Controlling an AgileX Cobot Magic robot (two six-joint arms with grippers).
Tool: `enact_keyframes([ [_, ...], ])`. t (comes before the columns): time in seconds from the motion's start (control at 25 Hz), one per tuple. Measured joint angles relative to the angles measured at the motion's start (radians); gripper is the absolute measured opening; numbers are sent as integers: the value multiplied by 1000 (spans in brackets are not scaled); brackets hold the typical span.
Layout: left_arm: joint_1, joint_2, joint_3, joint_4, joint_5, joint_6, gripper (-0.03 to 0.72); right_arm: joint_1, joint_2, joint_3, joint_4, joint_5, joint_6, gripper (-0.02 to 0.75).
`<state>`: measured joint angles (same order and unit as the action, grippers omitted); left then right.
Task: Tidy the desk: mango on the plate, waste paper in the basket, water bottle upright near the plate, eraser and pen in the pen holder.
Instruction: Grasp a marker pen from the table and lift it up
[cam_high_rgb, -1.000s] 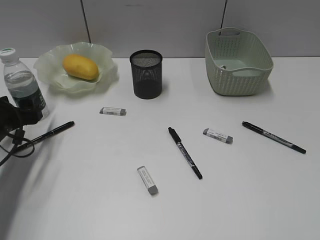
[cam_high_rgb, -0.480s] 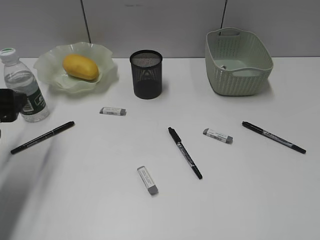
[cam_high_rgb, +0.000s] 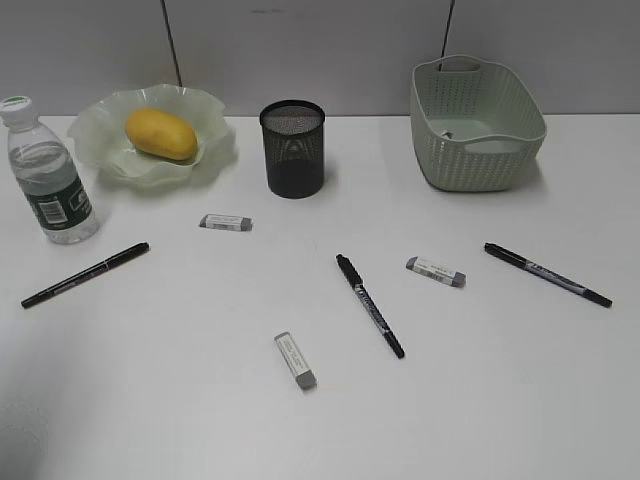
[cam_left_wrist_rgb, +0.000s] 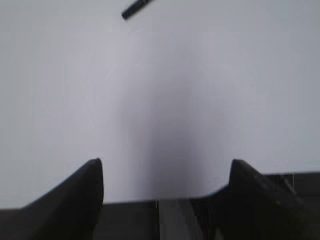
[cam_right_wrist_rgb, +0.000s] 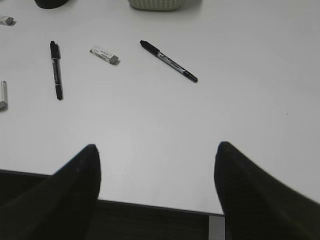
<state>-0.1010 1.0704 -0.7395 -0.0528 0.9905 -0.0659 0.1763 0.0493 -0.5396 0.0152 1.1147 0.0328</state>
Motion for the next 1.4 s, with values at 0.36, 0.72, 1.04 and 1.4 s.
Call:
enact_keyframes([
  [0.36, 0, -337, 0, -24, 197, 35, 579, 0, 0, 0, -3, 0, 0, 559],
  [0.72, 0, -705, 2, -23, 212, 52, 574, 0, 0, 0, -3, 0, 0, 559],
  [1.04, 0, -977, 108, -13, 224, 55, 568, 0, 0, 0, -3, 0, 0, 559],
  [1.4, 0, -1056, 162, -13, 222, 66, 551, 0, 0, 0, -3, -4, 0, 559],
])
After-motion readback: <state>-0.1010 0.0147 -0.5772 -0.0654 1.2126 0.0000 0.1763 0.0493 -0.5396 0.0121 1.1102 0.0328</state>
